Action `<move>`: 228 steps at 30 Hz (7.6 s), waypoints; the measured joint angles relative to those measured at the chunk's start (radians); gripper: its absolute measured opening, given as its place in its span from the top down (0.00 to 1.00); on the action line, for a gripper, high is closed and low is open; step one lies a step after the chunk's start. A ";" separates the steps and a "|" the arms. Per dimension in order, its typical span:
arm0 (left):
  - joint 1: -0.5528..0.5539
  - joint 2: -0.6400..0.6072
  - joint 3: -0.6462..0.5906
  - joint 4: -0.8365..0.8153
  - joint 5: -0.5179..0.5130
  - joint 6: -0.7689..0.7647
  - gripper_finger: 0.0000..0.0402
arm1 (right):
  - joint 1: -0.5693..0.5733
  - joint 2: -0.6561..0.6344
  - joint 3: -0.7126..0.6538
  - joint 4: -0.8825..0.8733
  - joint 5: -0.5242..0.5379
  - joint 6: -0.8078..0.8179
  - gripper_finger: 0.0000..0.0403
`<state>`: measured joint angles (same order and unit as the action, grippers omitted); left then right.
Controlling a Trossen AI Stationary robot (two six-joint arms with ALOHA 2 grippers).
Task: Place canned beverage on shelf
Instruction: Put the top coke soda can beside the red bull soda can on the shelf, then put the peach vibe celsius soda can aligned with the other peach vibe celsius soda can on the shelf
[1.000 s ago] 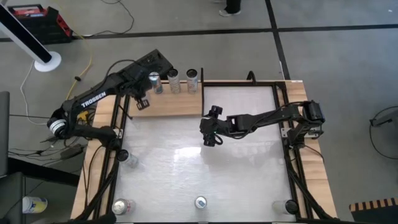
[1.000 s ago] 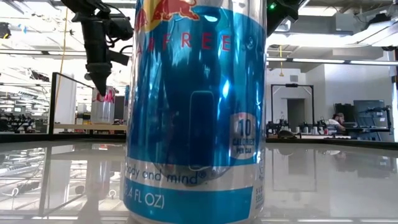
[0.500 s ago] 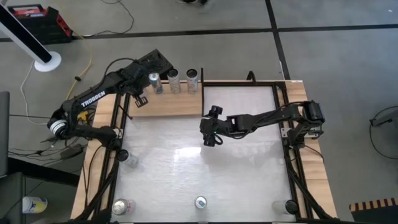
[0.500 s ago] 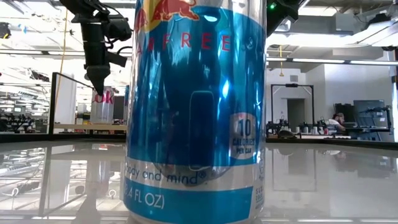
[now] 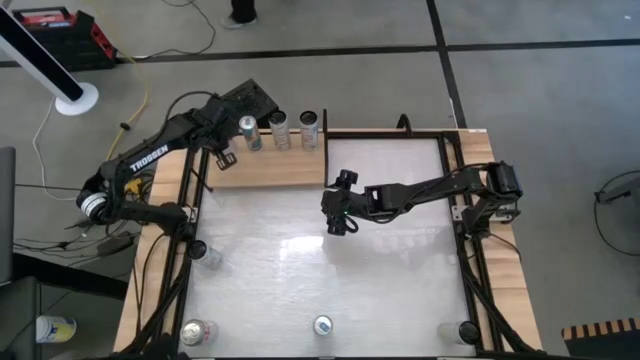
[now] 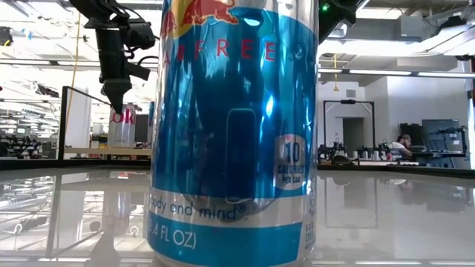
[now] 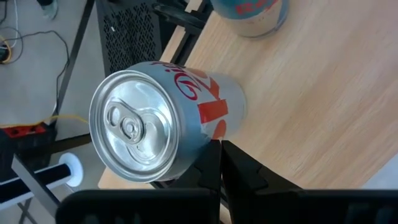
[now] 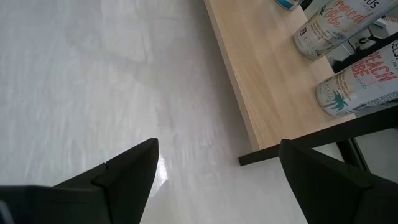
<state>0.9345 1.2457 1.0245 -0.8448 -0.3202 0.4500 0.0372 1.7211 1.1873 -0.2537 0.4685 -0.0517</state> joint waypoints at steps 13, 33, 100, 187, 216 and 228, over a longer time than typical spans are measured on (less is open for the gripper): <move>0.027 0.000 0.000 0.011 -0.002 -0.001 1.00 | 0.000 0.000 0.000 0.000 0.000 0.000 0.11; -0.214 -0.179 0.001 -0.100 0.024 -0.073 1.00 | 0.000 0.000 0.000 -0.006 0.000 0.000 0.11; -1.426 -0.359 0.042 -0.389 0.266 -1.017 0.80 | 0.216 0.000 0.000 -0.044 0.003 0.157 0.11; -1.468 -0.164 -0.046 -0.571 0.413 -1.034 0.40 | 0.216 0.001 0.000 -0.049 0.003 0.149 0.11; -0.728 0.125 0.462 -0.553 0.176 -0.066 0.41 | 0.153 0.001 0.000 -0.057 0.003 0.123 0.11; -0.473 0.487 0.852 -0.557 0.226 0.279 0.40 | 0.159 0.001 -0.039 -0.120 0.003 0.150 0.11</move>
<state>0.4616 1.7332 1.8769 -1.4018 -0.0942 0.7286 0.1959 1.7222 1.1480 -0.3739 0.4714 0.0978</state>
